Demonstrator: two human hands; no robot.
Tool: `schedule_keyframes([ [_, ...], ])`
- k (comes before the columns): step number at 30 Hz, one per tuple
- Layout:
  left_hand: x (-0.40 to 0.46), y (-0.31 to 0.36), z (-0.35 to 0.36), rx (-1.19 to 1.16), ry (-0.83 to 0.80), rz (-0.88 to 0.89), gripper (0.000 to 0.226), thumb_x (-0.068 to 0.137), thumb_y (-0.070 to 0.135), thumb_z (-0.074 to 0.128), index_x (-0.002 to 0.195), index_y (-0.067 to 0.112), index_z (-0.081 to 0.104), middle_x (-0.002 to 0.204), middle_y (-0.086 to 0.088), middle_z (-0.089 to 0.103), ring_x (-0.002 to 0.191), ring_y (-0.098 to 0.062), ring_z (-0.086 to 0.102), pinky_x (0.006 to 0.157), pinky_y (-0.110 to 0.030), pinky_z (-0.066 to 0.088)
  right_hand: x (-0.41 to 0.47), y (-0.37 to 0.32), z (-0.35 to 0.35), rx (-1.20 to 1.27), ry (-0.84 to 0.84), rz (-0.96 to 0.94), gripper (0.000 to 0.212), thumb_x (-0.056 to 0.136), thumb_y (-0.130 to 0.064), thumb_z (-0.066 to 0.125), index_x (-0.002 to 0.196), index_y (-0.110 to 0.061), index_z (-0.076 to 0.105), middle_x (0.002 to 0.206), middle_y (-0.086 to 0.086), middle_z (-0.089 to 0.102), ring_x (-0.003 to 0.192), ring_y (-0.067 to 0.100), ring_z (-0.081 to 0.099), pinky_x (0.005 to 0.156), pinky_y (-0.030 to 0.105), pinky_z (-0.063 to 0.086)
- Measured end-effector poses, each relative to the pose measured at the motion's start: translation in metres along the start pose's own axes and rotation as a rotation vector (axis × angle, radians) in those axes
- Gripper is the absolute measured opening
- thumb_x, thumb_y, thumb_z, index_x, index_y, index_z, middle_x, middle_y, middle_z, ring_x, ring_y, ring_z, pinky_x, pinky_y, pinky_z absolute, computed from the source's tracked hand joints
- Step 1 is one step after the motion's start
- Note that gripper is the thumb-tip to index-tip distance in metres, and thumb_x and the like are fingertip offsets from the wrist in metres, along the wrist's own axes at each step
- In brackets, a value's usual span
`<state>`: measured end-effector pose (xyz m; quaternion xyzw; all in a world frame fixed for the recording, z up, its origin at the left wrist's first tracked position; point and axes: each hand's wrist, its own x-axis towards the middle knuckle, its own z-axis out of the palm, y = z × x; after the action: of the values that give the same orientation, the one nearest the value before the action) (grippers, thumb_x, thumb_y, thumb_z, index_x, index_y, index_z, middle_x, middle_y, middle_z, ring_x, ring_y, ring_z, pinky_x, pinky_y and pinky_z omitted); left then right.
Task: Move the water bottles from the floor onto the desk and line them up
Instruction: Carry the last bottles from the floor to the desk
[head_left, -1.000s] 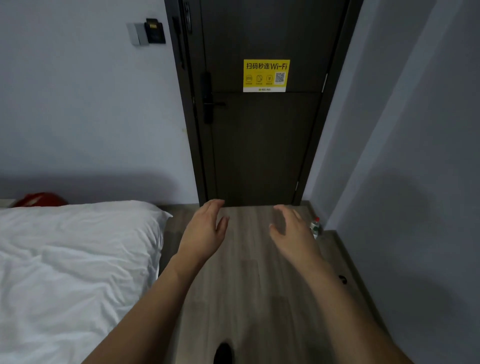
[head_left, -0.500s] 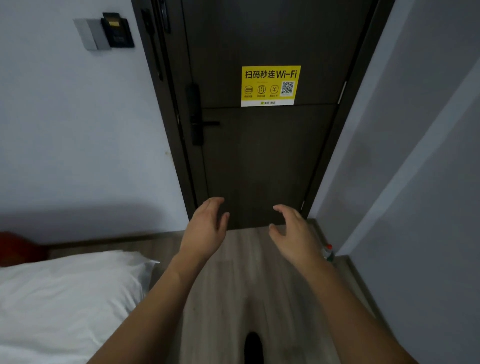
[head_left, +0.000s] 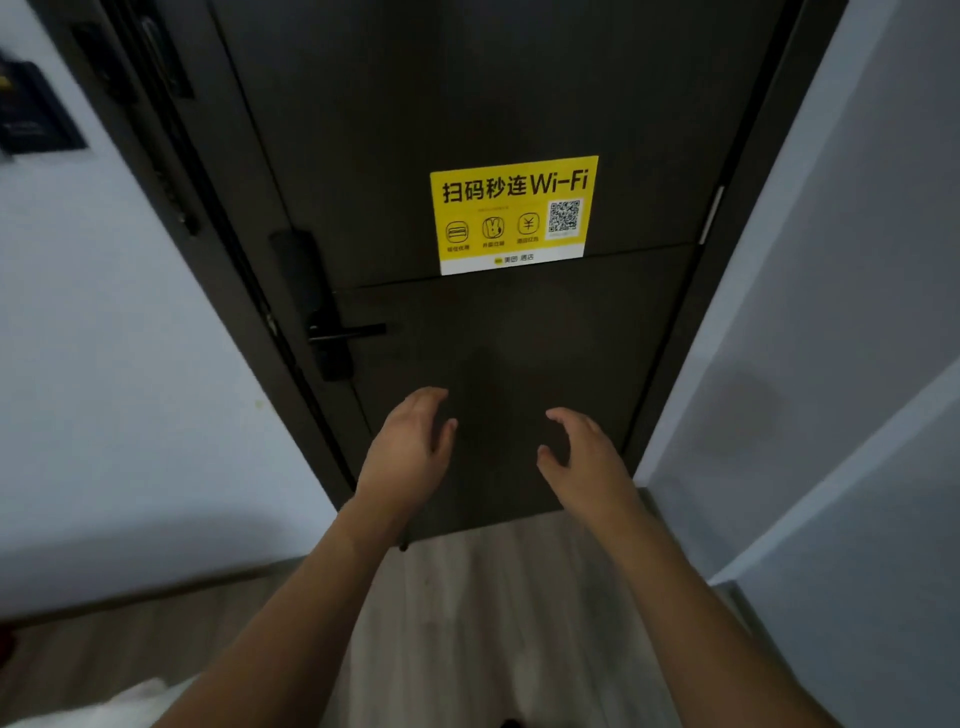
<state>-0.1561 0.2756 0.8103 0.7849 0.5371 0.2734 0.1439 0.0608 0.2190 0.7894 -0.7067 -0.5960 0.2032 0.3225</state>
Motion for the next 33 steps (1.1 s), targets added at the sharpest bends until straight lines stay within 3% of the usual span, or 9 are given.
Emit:
schedule_keyframes([
  [8, 0.115, 0.03, 0.069, -0.058, -0.147, 0.147, 0.041, 0.098, 0.026, 0.056, 0.136, 0.01, 0.053, 0.135, -0.007, 0.056, 0.124, -0.023, 0.054, 0.104, -0.036, 0.045, 0.074, 0.042, -0.034, -0.041, 0.114, 0.146, 0.049, 0.094, -0.03, 0.058, 0.141, -0.025, 0.045, 0.14, -0.003, 0.049, 0.123, 0.017, 0.051, 0.102, 0.033, 0.045],
  [14, 0.196, 0.083, 0.137, -0.119, -0.333, 0.361, 0.041, 0.098, 0.023, 0.057, 0.137, 0.008, 0.054, 0.137, -0.01, 0.056, 0.129, -0.024, 0.051, 0.109, -0.032, 0.037, 0.085, 0.088, -0.068, -0.082, 0.278, 0.394, 0.049, 0.094, -0.025, 0.057, 0.142, -0.02, 0.046, 0.144, 0.001, 0.049, 0.129, 0.022, 0.049, 0.106, 0.03, 0.037],
  [17, 0.215, 0.119, 0.174, -0.163, -0.414, 0.483, 0.04, 0.096, 0.015, 0.06, 0.133, 0.0, 0.057, 0.134, -0.018, 0.058, 0.126, -0.032, 0.054, 0.11, -0.037, 0.038, 0.067, 0.105, -0.086, -0.099, 0.356, 0.531, 0.048, 0.095, -0.027, 0.057, 0.141, -0.021, 0.045, 0.145, -0.001, 0.048, 0.123, 0.023, 0.054, 0.106, 0.034, 0.043],
  [27, 0.134, 0.259, 0.283, -0.298, -0.838, 0.978, 0.043, 0.102, 0.027, 0.051, 0.141, 0.011, 0.048, 0.145, -0.006, 0.05, 0.133, -0.022, 0.047, 0.108, -0.034, 0.037, -0.079, 0.134, -0.116, -0.135, 0.757, 1.03, 0.046, 0.095, -0.023, 0.055, 0.14, -0.015, 0.047, 0.141, 0.004, 0.051, 0.124, 0.022, 0.051, 0.103, 0.028, 0.037],
  [33, 0.101, 0.287, 0.307, -0.283, -0.936, 1.049, 0.043, 0.102, 0.028, 0.05, 0.142, 0.015, 0.047, 0.148, -0.002, 0.048, 0.135, -0.02, 0.044, 0.108, -0.035, 0.037, -0.111, 0.148, -0.112, -0.119, 0.822, 1.117, 0.049, 0.092, -0.022, 0.057, 0.14, -0.015, 0.047, 0.141, 0.004, 0.05, 0.125, 0.023, 0.05, 0.103, 0.029, 0.037],
])
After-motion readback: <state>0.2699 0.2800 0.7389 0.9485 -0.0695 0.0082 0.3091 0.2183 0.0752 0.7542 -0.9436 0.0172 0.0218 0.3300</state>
